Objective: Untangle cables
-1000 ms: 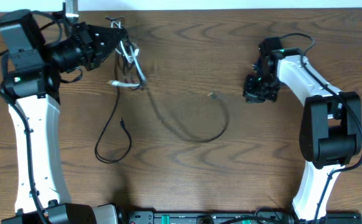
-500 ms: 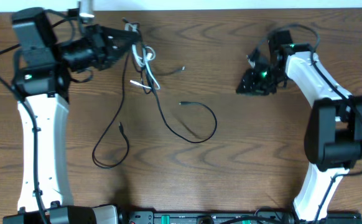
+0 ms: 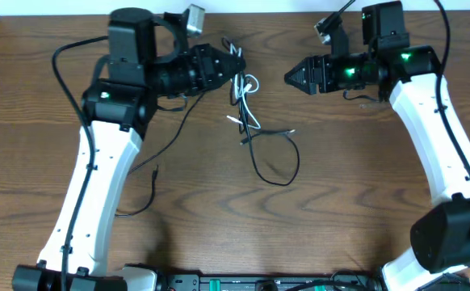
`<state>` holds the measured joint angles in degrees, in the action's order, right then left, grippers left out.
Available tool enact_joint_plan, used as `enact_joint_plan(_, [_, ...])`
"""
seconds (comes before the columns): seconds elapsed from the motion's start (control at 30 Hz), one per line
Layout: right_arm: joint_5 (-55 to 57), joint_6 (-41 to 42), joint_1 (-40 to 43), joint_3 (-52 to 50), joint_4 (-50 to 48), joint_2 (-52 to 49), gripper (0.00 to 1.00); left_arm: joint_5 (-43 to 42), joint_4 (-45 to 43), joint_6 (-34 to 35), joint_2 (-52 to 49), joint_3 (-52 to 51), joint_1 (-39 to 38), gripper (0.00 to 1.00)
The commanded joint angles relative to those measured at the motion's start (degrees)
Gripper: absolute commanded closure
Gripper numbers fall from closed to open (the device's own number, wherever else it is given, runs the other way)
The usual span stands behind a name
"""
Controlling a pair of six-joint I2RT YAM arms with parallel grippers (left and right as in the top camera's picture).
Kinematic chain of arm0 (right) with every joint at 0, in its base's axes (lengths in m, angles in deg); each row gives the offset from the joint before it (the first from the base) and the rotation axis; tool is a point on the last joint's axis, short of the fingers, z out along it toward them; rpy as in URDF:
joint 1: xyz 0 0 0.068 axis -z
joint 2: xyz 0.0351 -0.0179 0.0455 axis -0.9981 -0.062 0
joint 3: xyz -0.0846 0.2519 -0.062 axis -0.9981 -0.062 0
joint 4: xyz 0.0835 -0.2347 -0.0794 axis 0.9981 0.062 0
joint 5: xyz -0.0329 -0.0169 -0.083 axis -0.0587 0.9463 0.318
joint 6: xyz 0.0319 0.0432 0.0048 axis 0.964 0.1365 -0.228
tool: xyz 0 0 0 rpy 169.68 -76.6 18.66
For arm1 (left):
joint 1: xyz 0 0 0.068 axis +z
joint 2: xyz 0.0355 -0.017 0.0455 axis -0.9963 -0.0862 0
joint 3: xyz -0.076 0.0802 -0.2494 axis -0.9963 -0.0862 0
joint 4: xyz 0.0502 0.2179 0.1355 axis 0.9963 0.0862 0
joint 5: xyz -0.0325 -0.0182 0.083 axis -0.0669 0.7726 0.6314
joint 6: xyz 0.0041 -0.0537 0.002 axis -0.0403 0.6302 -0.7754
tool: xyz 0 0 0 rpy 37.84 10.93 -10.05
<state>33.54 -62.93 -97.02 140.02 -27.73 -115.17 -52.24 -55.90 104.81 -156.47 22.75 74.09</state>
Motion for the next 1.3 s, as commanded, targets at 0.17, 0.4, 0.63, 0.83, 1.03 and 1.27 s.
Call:
enact_joint_plan(0.17, [-3.1,-10.2,-6.4,-0.2,0.4,-0.6,0.37,12.2,-0.2,6.4,-0.5,1.4,-2.3,0.92])
enact_joint_plan(0.4, [-1.7,-14.5,-10.7,-0.4,0.4,-1.8,0.34,12.2,-0.2,7.6,-0.5,1.4,-2.3,0.93])
enact_joint_plan(0.63, [-1.8,-14.5,-14.4,-0.4,-2.7,-6.3,0.35,12.2,-0.2,7.6,-0.5,1.4,-2.3,0.93])
enact_joint_plan(0.83, [-1.3,-14.1,-14.2,-0.4,-5.1,-8.2,0.8,12.2,-0.2,7.5,-0.5,1.4,-2.2,0.93])
enact_joint_plan(1.03, [0.2,-10.8,-8.4,-0.4,-3.4,-7.9,0.99,10.1,-0.1,5.2,-0.5,1.4,-0.4,0.92])
enact_joint_plan(1.27, [4.7,-8.2,1.3,-0.4,2.6,-7.9,0.99,0.2,1.7,0.1,-0.5,1.4,6.8,0.92])
